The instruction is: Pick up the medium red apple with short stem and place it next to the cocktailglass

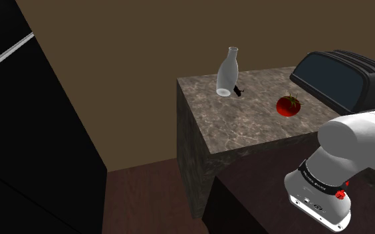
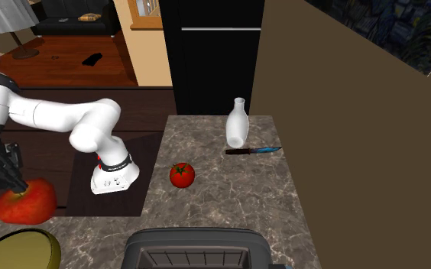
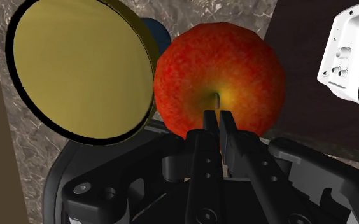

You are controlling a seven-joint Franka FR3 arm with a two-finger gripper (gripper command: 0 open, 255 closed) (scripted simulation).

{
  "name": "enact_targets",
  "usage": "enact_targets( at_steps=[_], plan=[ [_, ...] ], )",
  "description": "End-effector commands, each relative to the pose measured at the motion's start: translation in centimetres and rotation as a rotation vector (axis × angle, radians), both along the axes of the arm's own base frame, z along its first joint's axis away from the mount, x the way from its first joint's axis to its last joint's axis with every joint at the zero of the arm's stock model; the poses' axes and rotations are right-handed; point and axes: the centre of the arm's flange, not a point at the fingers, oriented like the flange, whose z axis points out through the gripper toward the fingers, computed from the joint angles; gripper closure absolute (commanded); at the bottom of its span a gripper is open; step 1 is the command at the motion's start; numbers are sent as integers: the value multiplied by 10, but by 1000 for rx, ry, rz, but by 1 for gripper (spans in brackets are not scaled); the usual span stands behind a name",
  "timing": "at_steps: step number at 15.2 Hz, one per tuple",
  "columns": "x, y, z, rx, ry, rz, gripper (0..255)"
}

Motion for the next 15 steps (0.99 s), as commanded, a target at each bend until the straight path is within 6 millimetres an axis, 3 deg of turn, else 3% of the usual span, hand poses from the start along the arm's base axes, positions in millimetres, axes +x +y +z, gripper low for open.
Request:
enact_targets(
  at_steps=[1,4,5,6,8,9,15],
  plan=[
    [0,-1,-11,0,0,0,255],
    [0,-1,-27,0,0,0,255],
    [0,-1,-20,0,0,0,255],
    [0,-1,-20,0,0,0,0],
    [-44,-13,-7,76,-154,-10,0],
    [-52,-15,-6,88,-178,-12,0],
    [-45,-16,-37,88,-178,-12,0]
  ],
)
